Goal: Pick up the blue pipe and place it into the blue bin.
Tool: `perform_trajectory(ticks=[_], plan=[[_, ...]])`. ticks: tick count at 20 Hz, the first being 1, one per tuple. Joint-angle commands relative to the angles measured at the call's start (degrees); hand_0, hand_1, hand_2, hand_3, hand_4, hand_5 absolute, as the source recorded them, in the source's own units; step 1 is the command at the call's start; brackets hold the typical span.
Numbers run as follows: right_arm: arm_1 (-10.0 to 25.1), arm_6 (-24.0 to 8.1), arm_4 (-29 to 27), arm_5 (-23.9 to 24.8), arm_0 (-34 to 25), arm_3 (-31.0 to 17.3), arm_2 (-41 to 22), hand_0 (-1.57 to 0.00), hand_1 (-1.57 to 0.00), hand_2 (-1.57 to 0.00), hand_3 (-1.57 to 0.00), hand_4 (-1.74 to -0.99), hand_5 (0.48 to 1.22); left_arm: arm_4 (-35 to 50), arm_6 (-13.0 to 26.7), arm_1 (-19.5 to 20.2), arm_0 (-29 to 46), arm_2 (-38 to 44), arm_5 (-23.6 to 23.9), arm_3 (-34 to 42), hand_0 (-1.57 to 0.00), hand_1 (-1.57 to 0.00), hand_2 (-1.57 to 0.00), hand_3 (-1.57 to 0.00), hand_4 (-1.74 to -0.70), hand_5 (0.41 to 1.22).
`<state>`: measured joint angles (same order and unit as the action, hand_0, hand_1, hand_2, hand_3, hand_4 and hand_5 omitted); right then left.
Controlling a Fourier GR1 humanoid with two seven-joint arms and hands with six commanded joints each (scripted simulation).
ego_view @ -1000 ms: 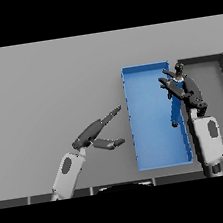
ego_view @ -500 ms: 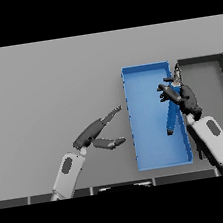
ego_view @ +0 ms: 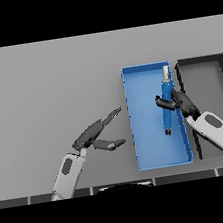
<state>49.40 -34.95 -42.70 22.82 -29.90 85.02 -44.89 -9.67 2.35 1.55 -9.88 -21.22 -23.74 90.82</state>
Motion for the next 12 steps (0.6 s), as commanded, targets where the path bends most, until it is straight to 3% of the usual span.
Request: perform_trajectory(ticks=[1, 6, 12], plan=[[1.59, 0.0, -1.4, 0.21, -1.87, 0.41, -3.12, -0.09, -0.09, -0.08, -0.02, -1.175, 0.788, -0.09, 0.65, -0.13, -0.5, 0.22, 0.21, -0.37, 0.0, 0.0, 0.0, 0.0, -0.93, 0.496], [3.33, 0.0, -3.15, -0.07, -3.56, 1.07, -6.04, -0.03, -0.03, -0.03, -0.01, -1.099, 0.725, 0.25, 0.53, 0.27, -0.68, 0.6, -0.17, -0.82, 0.0, 0.0, 0.0, 0.0, -0.93, 0.497], [3.45, 1.09, -2.96, -1.79, -5.02, 1.01, -8.08, -0.02, -0.02, -0.02, 0.0, -1.084, 0.714, -0.05, 0.12, -0.13, -2.07, 1.48, 0.61, -2.81, 0.0, 0.0, 0.0, 0.0, -0.93, 0.495]])
